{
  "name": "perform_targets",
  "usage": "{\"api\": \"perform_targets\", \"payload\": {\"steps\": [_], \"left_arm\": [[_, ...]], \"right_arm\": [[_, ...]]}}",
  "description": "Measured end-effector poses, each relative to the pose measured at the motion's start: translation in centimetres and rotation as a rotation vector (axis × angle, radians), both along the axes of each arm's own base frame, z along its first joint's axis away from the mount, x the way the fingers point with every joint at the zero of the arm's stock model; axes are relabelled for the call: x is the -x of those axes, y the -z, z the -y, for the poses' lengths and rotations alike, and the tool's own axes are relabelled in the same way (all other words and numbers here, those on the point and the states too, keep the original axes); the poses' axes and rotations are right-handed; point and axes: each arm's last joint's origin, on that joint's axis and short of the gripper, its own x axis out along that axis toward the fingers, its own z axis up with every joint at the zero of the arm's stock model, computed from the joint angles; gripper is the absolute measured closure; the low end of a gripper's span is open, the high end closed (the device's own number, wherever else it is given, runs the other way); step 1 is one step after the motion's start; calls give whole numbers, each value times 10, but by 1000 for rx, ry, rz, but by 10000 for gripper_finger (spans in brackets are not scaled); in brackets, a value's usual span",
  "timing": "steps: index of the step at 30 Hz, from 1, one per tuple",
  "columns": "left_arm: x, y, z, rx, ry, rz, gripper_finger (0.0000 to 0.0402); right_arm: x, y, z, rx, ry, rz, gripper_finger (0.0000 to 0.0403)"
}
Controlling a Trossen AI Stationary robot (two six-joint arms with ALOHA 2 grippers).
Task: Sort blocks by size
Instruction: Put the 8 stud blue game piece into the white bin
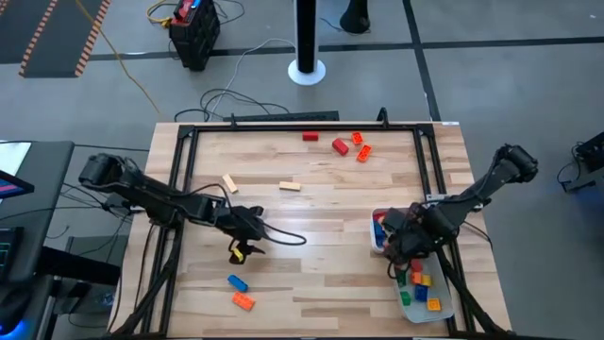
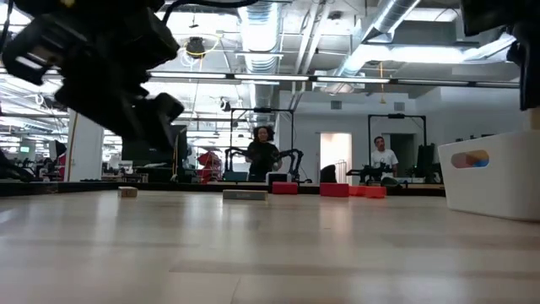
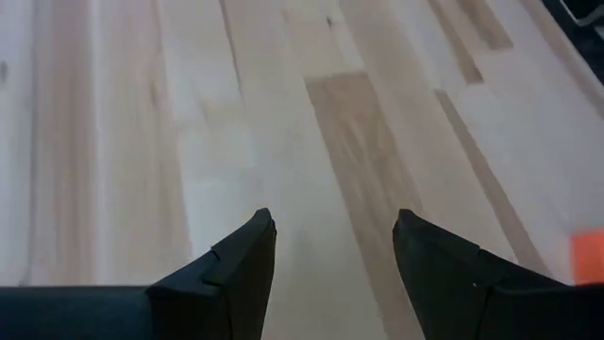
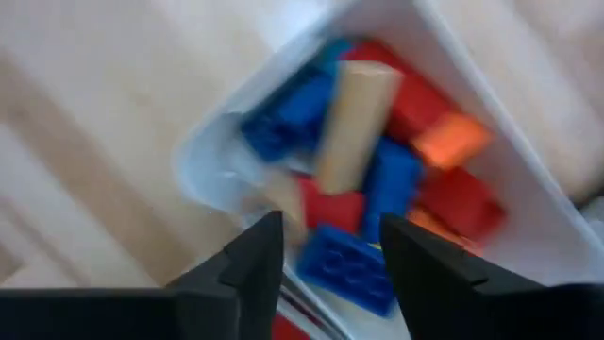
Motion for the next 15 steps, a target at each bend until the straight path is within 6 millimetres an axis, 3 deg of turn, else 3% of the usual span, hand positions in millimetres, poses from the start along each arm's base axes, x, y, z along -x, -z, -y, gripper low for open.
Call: {"api": "perform_targets", "payload": {"steps": [7,15], "left_arm": [[12,-28,19,-25,42,-60,198],[29,-24,56,-77,143,-104,198]], "right_arm": [[8,-19,21,62,159,-120,183],[-6,-30,19,233,58,122,191]]}}
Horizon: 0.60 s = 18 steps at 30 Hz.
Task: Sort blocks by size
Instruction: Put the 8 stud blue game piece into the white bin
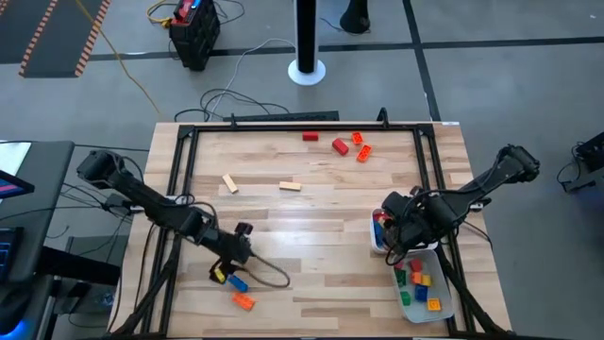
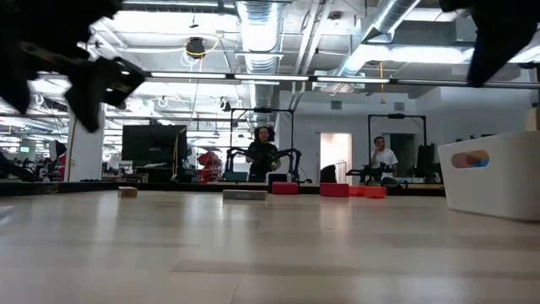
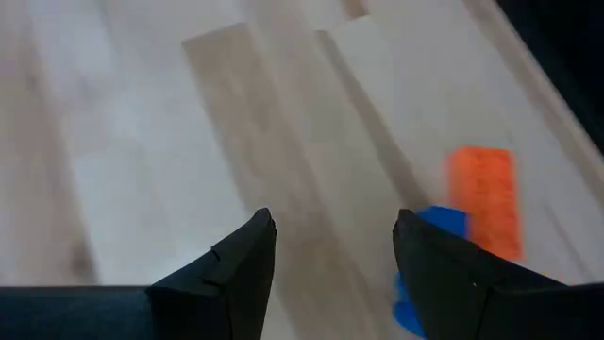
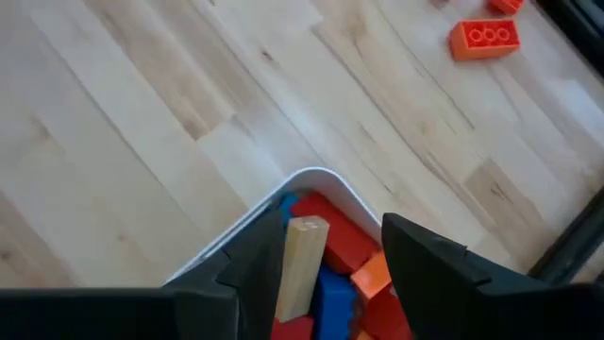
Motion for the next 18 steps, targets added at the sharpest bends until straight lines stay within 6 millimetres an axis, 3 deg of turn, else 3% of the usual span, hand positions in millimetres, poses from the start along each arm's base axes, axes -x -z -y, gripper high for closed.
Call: {"api": "perform_targets", "payload": {"steps": [8,18], "left_arm": [[21,1,33,-61,60,39,198],[38,29,66,-143,10,-29,187]], "right_arm": [[-1,-1,3,56,-3,23,195],[-4,-1,1,64,10,70,195]]}}
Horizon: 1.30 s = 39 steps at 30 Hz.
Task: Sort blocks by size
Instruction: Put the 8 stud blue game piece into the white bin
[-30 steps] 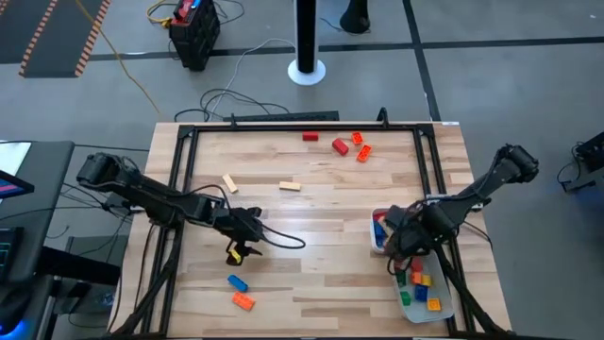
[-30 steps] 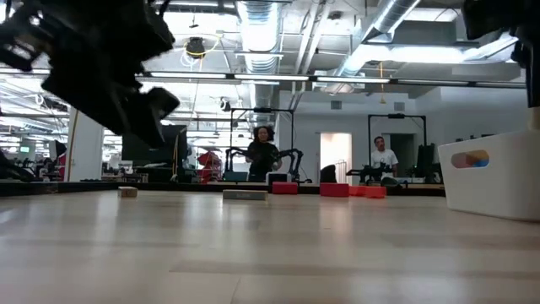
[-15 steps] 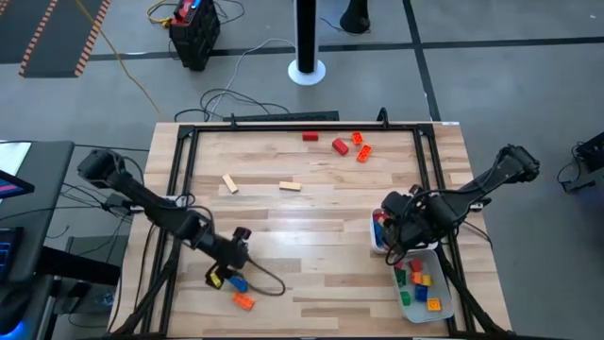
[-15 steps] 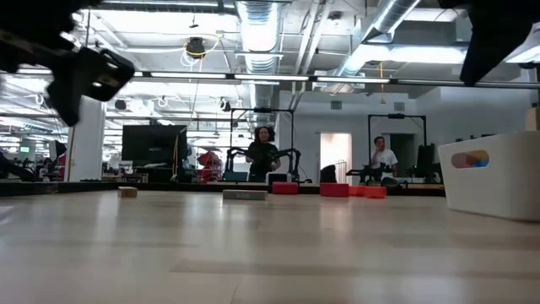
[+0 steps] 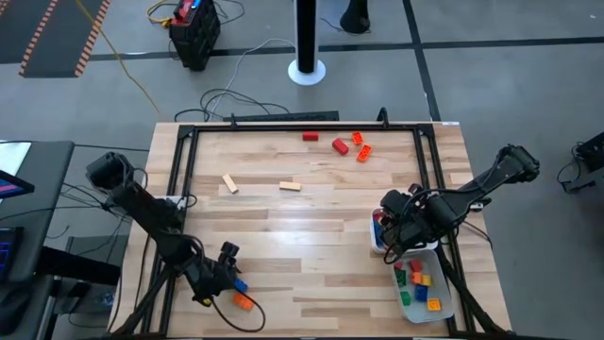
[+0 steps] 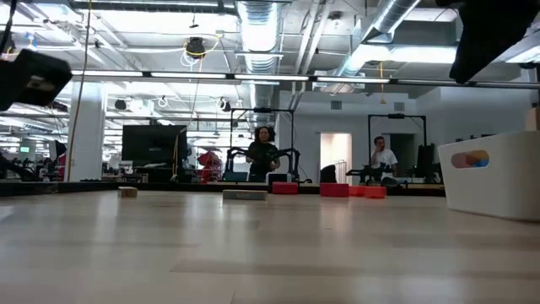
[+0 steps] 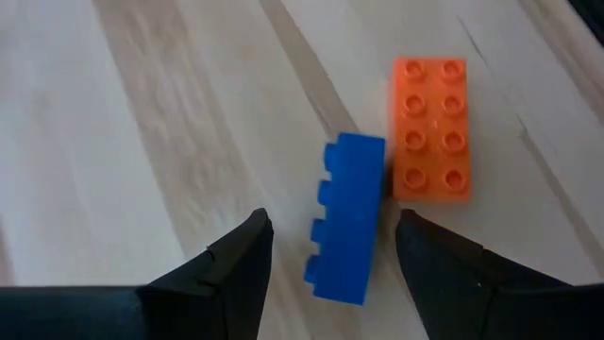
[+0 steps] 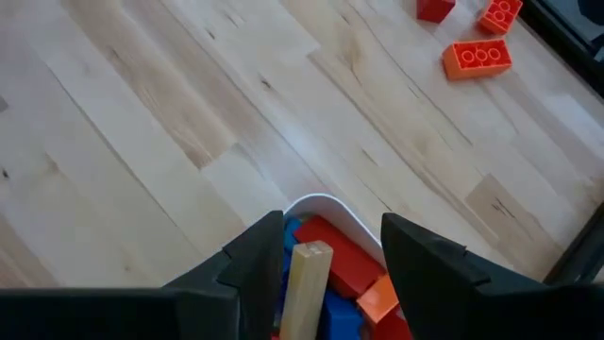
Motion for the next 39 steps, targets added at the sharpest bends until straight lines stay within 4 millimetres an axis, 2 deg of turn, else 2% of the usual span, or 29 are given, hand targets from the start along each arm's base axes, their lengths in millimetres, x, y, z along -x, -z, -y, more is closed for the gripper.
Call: {"api": "perform_targets", "payload": {"steps": [7,13,16,22,27,31,39], "left_arm": [[0,14,5,-21,-23,-43,174],[-7,32,4,-68,-44,-93,191],[-11,37,3,-84,-39,-103,219],[-20,36,-6,-100,-51,-88,321],[-38,30,-31,-149,-90,-46,320],[-64,21,-62,-191,-172,63,320],[-114,-5,-120,-72,-227,400,314]], "right_arm": [[-2,0,1,-8,10,19,195],[-4,-1,-1,-12,-9,33,195],[-6,-1,-1,-13,-24,39,195],[-9,0,-3,-12,-25,57,195],[-16,14,-6,44,-28,29,204],[-24,26,-14,80,-52,-8,212],[-54,40,-49,347,-229,184,205]]}}
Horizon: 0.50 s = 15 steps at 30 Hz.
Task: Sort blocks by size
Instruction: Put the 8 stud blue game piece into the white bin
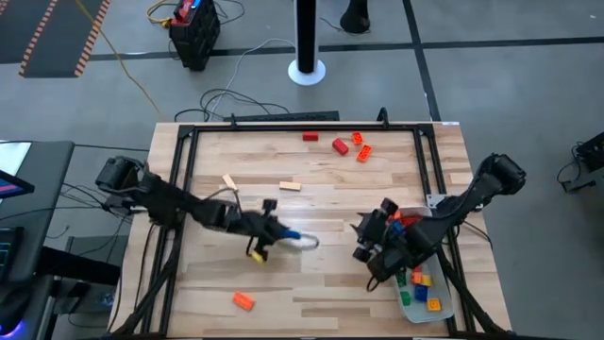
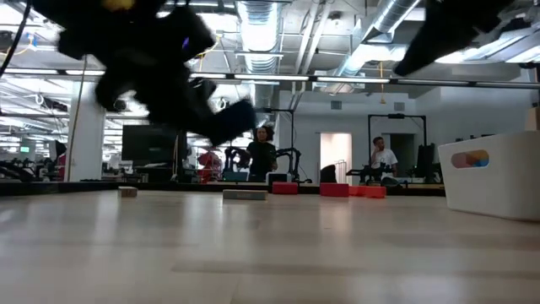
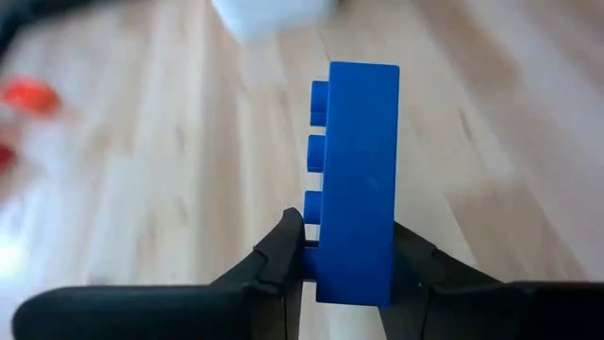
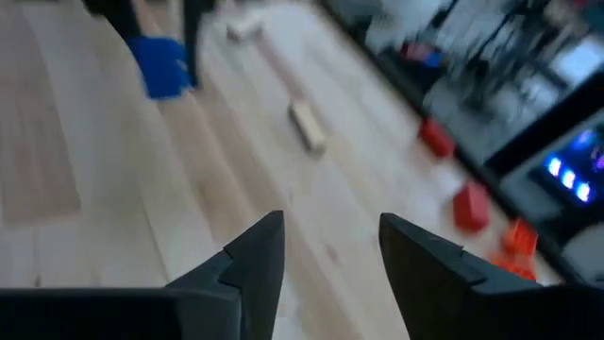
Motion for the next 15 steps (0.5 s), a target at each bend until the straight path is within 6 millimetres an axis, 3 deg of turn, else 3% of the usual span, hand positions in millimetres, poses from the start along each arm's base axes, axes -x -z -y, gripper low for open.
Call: {"api": "perform_targets", "payload": {"steps": [7,15], "left_arm": [[-16,-23,-28,109,75,251,313],[-19,-39,-23,77,132,419,313]], "right_arm": [[-23,-5,-16,134,-78,145,187],[-60,-31,-11,131,-295,254,165]]}}
